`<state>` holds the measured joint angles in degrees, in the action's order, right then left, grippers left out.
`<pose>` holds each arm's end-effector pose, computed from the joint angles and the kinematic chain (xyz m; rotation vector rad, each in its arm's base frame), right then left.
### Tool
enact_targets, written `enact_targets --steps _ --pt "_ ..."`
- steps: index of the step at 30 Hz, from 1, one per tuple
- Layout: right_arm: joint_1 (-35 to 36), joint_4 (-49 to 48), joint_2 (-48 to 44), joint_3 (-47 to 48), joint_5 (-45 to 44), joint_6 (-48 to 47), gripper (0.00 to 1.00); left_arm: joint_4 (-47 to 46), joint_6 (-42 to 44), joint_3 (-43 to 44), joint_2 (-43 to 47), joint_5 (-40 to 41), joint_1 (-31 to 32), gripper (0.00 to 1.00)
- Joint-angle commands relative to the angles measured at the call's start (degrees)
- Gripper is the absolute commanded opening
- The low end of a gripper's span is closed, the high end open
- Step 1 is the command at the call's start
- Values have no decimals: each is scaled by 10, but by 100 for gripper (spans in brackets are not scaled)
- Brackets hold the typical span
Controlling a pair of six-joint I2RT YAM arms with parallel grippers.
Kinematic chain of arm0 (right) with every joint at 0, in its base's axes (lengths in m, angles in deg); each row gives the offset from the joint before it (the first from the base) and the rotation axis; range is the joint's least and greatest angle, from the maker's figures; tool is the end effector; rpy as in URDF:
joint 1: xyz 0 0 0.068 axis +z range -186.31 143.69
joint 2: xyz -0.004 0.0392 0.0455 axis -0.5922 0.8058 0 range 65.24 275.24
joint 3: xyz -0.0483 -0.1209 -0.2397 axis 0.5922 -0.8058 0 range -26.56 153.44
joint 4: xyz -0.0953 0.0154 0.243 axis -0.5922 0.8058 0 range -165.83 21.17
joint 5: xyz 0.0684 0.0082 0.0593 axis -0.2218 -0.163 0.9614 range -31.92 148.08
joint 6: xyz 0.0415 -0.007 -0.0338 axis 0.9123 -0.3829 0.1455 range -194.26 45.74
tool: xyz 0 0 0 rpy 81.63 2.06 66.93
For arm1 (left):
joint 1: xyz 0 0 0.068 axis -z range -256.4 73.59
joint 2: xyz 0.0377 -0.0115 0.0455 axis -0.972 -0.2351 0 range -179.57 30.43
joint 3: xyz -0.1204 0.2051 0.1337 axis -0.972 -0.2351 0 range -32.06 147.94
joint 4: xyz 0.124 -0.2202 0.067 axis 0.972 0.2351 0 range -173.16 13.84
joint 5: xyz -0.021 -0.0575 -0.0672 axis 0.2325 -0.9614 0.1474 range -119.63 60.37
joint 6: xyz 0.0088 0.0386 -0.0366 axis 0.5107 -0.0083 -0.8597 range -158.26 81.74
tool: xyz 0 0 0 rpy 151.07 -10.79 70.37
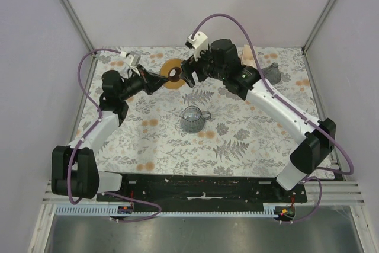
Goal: Place the coffee filter in the dripper
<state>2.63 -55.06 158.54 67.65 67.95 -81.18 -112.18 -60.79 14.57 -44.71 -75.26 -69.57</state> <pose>0.2930 0.2448 0.4038 -0.8668 1.7461 0.5383 0.2900 -0.0604 0.3054 0.4336 1.6009 -1.0116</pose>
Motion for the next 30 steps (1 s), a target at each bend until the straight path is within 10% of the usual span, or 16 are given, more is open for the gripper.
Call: enact_targets --steps 1,16,22,25,29,30 --pt "12 -102 28 7 -25 17 86 -63 -59 26 2 -10 -1 2" --pt "11 -127 109 62 -59 2 62 -92 -56 17 10 -32 -2 2" --pt "10 -123 118 68 -73 17 8 -94 -58 14 10 -33 -2 2" --pt "8 -104 109 66 -78 16 0 -92 -56 13 12 -25 -3 2" --pt "-3 -2 100 92 -51 1 0 -70 -46 5 22 38 -9 86" --pt "-9 52 106 113 -35 -1 0 -62 -34 3 24 52 -12 88"
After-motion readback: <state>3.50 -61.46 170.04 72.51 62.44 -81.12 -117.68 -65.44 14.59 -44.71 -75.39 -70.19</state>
